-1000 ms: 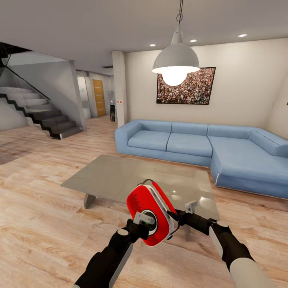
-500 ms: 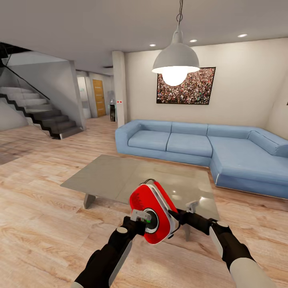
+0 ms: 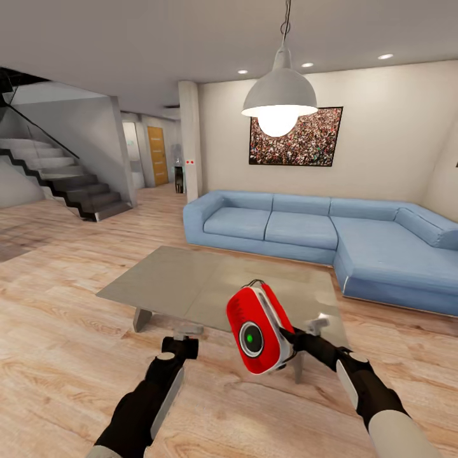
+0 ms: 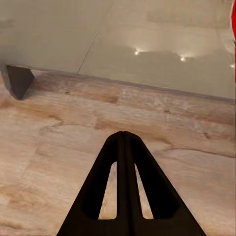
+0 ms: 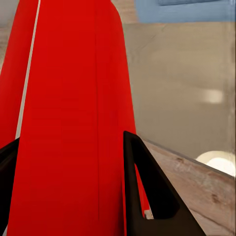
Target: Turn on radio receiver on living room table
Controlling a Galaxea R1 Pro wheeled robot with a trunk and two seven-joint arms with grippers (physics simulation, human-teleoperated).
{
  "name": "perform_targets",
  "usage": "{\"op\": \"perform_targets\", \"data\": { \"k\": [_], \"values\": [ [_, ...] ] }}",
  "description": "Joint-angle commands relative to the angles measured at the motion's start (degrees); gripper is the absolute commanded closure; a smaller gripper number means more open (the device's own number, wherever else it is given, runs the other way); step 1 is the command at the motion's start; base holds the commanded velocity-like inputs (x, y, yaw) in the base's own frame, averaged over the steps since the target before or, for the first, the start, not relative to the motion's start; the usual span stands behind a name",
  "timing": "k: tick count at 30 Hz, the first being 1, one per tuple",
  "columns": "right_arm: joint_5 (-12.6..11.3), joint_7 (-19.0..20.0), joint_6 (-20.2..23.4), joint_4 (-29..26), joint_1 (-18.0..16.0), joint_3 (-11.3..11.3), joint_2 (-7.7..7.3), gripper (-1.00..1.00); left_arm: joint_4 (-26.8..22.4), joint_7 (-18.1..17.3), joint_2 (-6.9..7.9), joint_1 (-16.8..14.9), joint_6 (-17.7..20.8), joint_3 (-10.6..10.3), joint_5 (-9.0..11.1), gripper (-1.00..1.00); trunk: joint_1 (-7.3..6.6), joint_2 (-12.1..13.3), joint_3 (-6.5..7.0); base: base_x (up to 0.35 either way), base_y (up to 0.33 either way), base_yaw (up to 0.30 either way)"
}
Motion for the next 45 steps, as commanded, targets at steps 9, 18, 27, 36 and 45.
{"op": "perform_targets", "data": {
  "k": [9,18,27,36,45],
  "values": [
    [-0.1,-6.2,-0.1,-0.2,0.0,0.0,-0.08,1.00,0.1,2.3,0.83,0.0,-0.1,15.0,0.1,1.00,0.00,0.0,0.00,0.000,0.000,0.000],
    [-0.1,-11.6,-1.4,-0.2,0.0,0.0,-0.08,1.00,0.2,2.3,0.74,0.0,-0.1,16.3,0.1,1.00,0.00,0.0,0.00,0.000,0.000,0.000],
    [0.0,-11.7,-1.7,-0.2,0.0,0.0,-0.08,1.00,0.3,2.3,0.71,0.0,0.0,16.3,0.2,1.00,0.00,0.0,0.00,0.000,0.000,0.000],
    [0.1,-16.5,-1.5,-0.5,0.0,0.1,-0.06,1.00,0.2,2.3,0.46,0.0,-0.1,16.4,0.5,1.00,0.00,0.0,0.00,0.000,0.000,0.000],
    [0.1,-44.4,-1.6,-0.9,0.0,9.7,0.46,1.00,0.4,1.7,0.18,0.0,0.0,16.4,0.8,1.00,0.00,0.0,0.00,0.000,0.000,0.000]
  ]
}}
